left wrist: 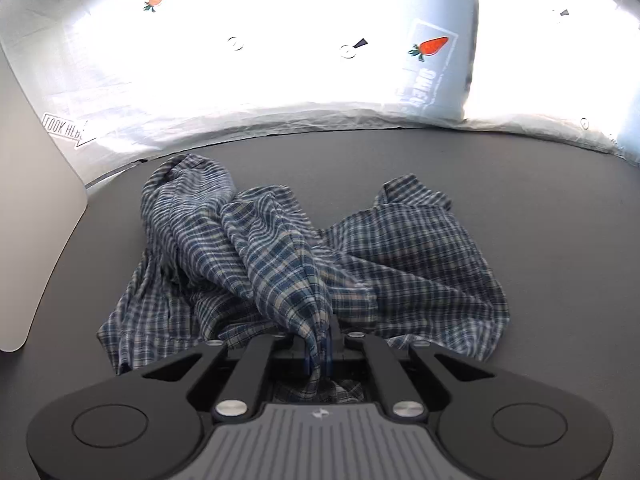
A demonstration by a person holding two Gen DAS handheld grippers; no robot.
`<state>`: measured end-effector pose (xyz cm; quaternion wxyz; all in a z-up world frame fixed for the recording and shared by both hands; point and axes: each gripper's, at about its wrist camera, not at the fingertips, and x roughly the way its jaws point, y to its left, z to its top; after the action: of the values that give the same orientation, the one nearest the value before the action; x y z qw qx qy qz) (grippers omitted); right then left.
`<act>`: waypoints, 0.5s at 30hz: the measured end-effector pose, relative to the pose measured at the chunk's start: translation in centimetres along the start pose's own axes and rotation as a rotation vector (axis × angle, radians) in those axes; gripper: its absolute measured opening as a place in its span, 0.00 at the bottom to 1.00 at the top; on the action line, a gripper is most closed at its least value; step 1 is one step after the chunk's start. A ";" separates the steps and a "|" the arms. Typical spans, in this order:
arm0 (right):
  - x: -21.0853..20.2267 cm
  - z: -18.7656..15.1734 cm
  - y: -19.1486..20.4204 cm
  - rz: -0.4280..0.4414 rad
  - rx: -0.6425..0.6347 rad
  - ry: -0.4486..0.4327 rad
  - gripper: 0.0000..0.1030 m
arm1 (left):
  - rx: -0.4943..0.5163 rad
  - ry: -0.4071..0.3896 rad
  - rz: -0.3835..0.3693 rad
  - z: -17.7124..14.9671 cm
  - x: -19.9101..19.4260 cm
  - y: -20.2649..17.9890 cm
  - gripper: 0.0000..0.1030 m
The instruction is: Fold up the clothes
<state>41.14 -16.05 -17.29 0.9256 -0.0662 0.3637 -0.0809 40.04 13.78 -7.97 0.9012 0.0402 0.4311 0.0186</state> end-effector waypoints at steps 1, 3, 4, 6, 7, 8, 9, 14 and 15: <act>0.1 -0.1 -0.6 -0.006 0.004 -0.005 0.01 | 0.009 -0.016 -0.051 0.7 -0.5 -1.6 0.06; 0.2 -0.1 -2.1 -0.016 0.027 -0.014 0.01 | 0.027 -0.046 -0.154 2.0 -1.6 -4.8 0.05; 0.1 -0.1 -2.9 -0.021 0.041 -0.017 0.01 | 0.030 -0.057 -0.223 2.7 -2.1 -6.6 0.05; 0.0 -0.2 -4.5 -0.040 0.069 -0.023 0.01 | 0.057 -0.070 -0.351 3.7 -2.8 -10.5 0.06; 0.0 -0.3 -5.2 -0.048 0.084 -0.022 0.01 | 0.087 -0.074 -0.400 4.0 -2.9 -12.5 0.07; 0.0 -0.4 -6.0 -0.056 0.099 -0.020 0.01 | 0.126 -0.079 -0.445 4.0 -2.8 -14.5 0.09; 0.0 -0.4 -6.5 -0.064 0.115 -0.017 0.02 | 0.167 -0.080 -0.478 4.1 -2.6 -15.9 0.16; -0.2 -0.9 -8.2 -0.069 0.184 0.000 0.04 | 0.167 -0.022 -0.521 3.8 -1.3 -15.6 0.33; -0.2 -0.9 -8.3 -0.059 0.203 0.005 0.04 | 0.132 -0.011 -0.523 4.1 -1.0 -14.2 0.39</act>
<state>39.49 -24.22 -16.31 0.9238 0.0173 0.3540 -0.1447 42.56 -0.71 -5.90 0.8732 -0.0139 0.4222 -0.2431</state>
